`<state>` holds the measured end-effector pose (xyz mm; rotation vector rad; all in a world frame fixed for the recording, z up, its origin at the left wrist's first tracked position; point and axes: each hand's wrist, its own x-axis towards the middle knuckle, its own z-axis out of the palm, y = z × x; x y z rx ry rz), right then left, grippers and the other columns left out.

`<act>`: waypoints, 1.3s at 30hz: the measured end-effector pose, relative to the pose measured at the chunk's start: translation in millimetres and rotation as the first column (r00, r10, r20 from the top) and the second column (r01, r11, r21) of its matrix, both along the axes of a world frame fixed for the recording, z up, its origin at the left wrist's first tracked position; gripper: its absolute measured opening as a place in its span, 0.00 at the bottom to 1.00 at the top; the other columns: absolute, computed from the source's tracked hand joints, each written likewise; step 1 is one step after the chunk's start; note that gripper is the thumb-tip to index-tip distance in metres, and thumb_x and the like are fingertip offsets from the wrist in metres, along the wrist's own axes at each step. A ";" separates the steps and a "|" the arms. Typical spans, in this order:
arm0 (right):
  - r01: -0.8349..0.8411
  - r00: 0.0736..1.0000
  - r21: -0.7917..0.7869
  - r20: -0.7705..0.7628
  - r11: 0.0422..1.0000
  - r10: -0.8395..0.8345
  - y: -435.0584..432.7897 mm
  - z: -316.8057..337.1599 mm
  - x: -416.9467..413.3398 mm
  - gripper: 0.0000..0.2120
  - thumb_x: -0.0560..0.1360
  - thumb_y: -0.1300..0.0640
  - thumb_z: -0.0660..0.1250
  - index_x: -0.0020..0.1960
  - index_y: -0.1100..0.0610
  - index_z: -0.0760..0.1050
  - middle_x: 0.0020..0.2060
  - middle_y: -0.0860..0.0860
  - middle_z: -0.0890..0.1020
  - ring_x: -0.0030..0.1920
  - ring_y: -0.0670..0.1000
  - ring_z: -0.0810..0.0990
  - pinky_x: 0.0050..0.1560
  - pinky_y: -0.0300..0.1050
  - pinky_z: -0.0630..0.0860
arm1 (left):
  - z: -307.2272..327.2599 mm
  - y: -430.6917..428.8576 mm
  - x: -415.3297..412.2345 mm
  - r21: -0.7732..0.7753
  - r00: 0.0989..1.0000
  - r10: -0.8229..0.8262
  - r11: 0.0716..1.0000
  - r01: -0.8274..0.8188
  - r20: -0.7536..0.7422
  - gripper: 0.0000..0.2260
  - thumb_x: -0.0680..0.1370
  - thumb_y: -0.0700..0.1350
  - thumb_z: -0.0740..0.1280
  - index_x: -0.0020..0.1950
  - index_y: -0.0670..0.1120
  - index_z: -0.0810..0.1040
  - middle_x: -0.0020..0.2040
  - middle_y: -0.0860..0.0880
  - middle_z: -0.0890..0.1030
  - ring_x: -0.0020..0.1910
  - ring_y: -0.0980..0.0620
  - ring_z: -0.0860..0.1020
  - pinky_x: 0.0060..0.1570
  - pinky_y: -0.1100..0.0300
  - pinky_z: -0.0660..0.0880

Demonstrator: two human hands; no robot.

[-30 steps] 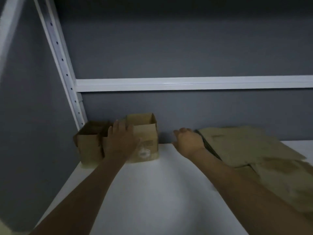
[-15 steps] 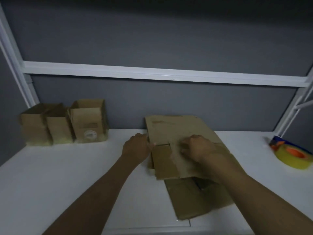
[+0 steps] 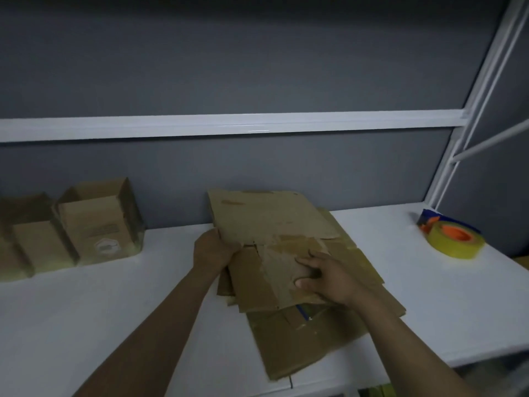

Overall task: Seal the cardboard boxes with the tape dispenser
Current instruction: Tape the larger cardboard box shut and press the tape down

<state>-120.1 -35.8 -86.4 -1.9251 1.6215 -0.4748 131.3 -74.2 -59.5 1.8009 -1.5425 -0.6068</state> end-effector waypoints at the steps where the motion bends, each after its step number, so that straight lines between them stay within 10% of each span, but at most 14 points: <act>1: 0.010 1.000 0.004 0.025 1.000 -0.010 -2.2 -1.1 -0.9 0.31 0.71 0.42 0.71 0.72 0.44 0.67 0.76 0.49 0.57 0.75 0.53 0.56 0.73 0.50 0.56 | -0.7 -4.1 -1.7 -0.026 1.000 -0.004 1.000 0.004 -0.002 0.09 0.74 0.47 0.72 0.44 0.42 0.77 0.46 0.48 0.80 0.45 0.48 0.77 0.39 0.59 0.67; 5: -0.020 1.000 -0.007 -0.004 1.000 0.020 -4.6 -9.1 1.3 0.36 0.69 0.35 0.69 0.73 0.38 0.62 0.77 0.45 0.53 0.77 0.51 0.49 0.76 0.53 0.49 | 2.5 -10.0 -11.5 -0.148 0.997 0.005 0.989 -0.017 -0.077 0.09 0.74 0.45 0.69 0.51 0.43 0.76 0.44 0.47 0.80 0.41 0.51 0.76 0.36 0.60 0.71; 9: -0.093 0.993 -0.008 -0.069 0.996 0.092 -6.6 -5.6 -1.2 0.36 0.67 0.29 0.64 0.73 0.33 0.58 0.77 0.40 0.50 0.77 0.50 0.44 0.76 0.56 0.46 | 16.5 -17.3 -20.2 0.099 0.867 0.009 0.994 0.047 -0.498 0.04 0.76 0.42 0.67 0.49 0.46 0.74 0.47 0.46 0.79 0.47 0.44 0.78 0.51 0.48 0.79; 18: -0.130 0.907 -0.189 0.373 0.973 0.193 5.4 82.3 -48.0 0.41 0.59 0.20 0.60 0.70 0.29 0.59 0.67 0.30 0.68 0.66 0.33 0.67 0.63 0.32 0.67 | 83.5 -32.4 -87.1 -0.060 0.794 -0.049 0.998 0.016 -0.606 0.07 0.78 0.44 0.66 0.44 0.41 0.78 0.38 0.45 0.79 0.39 0.44 0.79 0.38 0.54 0.75; 21: -0.133 0.926 -0.232 0.318 0.964 0.204 1.6 106.7 -72.0 0.44 0.59 0.28 0.71 0.70 0.26 0.55 0.65 0.26 0.66 0.63 0.31 0.67 0.59 0.29 0.68 | 107.9 -41.6 -133.2 -0.080 0.656 -0.067 0.997 0.010 -0.752 0.06 0.78 0.40 0.65 0.42 0.41 0.77 0.41 0.44 0.80 0.41 0.46 0.80 0.37 0.57 0.78; 26: 0.131 0.908 -0.494 0.407 0.860 0.096 -10.2 115.3 -131.6 0.15 0.75 0.48 0.67 0.56 0.30 0.73 0.50 0.31 0.81 0.53 0.36 0.79 0.52 0.31 0.75 | 123.3 -51.6 -213.5 -0.120 0.580 -0.172 0.985 0.127 -0.796 0.08 0.80 0.45 0.65 0.50 0.39 0.78 0.49 0.41 0.83 0.46 0.46 0.83 0.40 0.58 0.81; 32: 0.383 0.708 -0.322 0.705 0.866 -0.051 -29.6 113.3 -252.2 0.06 0.75 0.57 0.69 0.47 0.46 0.80 0.41 0.43 0.85 0.44 0.47 0.84 0.46 0.43 0.80 | 108.4 -70.1 -296.1 -0.279 0.949 -0.162 0.957 0.084 -0.270 0.37 0.74 0.67 0.63 0.76 0.47 0.61 0.73 0.43 0.66 0.71 0.42 0.65 0.71 0.48 0.63; 36: 0.437 0.553 -0.180 0.826 0.881 -0.105 -38.0 118.8 -322.9 0.04 0.75 0.58 0.69 0.49 0.53 0.80 0.41 0.49 0.86 0.41 0.51 0.85 0.38 0.45 0.80 | 100.6 -72.6 -332.6 -0.468 0.990 -0.142 0.874 0.132 0.015 0.39 0.71 0.61 0.72 0.77 0.58 0.57 0.77 0.48 0.51 0.75 0.45 0.54 0.73 0.44 0.57; 39: 0.361 0.482 -0.120 0.873 0.925 -0.075 -39.5 119.9 -352.1 0.06 0.73 0.60 0.69 0.50 0.58 0.79 0.41 0.52 0.86 0.40 0.52 0.85 0.34 0.41 0.80 | 101.3 -77.5 -359.6 -0.522 0.981 -0.179 0.831 0.192 0.076 0.29 0.70 0.60 0.74 0.68 0.57 0.68 0.74 0.49 0.62 0.72 0.48 0.61 0.70 0.55 0.62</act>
